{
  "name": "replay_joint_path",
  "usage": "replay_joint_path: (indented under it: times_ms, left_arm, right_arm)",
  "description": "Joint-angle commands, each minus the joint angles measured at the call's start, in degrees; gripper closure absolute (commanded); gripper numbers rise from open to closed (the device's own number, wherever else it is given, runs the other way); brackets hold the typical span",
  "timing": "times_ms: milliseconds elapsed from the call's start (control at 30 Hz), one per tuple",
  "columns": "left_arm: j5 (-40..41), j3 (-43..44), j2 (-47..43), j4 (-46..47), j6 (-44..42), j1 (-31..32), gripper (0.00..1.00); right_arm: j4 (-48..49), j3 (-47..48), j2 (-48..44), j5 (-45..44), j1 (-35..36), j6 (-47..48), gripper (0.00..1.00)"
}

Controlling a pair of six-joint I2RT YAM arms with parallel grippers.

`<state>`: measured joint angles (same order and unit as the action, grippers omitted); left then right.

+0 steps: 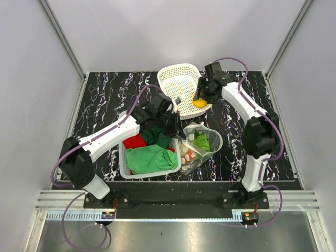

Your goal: Open the zip-top bag and remove the fake food

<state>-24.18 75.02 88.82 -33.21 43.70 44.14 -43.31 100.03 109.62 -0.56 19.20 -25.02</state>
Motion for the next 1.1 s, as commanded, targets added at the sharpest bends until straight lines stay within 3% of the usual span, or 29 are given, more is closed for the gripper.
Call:
replay_joint_path:
  times_ms: [0, 133, 167, 200, 400, 500, 700, 933, 1067]
  left_arm:
    - [-4.0, 4.9, 1.5, -0.4, -2.7, -0.7, 1.0]
    - [-4.2, 6.6, 2.2, -1.3, -3.6, -0.7, 1.0]
    - [-3.9, 6.7, 2.0, -1.6, -3.7, -0.7, 1.0]
    - [-3.4, 6.7, 1.9, -1.7, -3.8, -0.7, 1.0]
    - [-2.3, 7.0, 1.4, -1.7, -4.0, -0.7, 1.0]
    - [-2.3, 6.8, 0.9, -1.8, -4.5, -0.7, 1.0]
    - [-2.6, 5.7, 0.0, -1.7, -4.5, -0.6, 1.0]
    - [-3.6, 6.4, 0.5, -1.8, -4.6, -0.6, 1.0]
    - [-4.2, 6.4, 0.6, -1.8, -4.9, -0.6, 1.0]
  right_arm:
    - [3.8, 7.2, 3.0, 0.0, 0.2, 2.4, 0.73]
    - [1.8, 9.7, 7.3, -0.1, 0.2, 2.6, 0.49]
    - [1.6, 9.8, 7.4, 0.0, 0.2, 2.6, 0.32]
    - [1.2, 10.0, 7.6, 0.2, 0.2, 2.5, 0.23]
    - [-4.1, 12.0, 5.8, 0.5, 0.2, 1.7, 0.05]
    - [-9.4, 12.4, 1.1, 2.9, 0.3, 0.9, 0.05]
    - [-12.3, -2.8, -18.4, 7.5, 1.5, -0.9, 0.07]
    - [-10.2, -21.2, -37.0, 20.6, 7.2, -2.7, 0.26]
    - [-7.1, -30.1, -41.8, 24.0, 10.7, -5.1, 0.27]
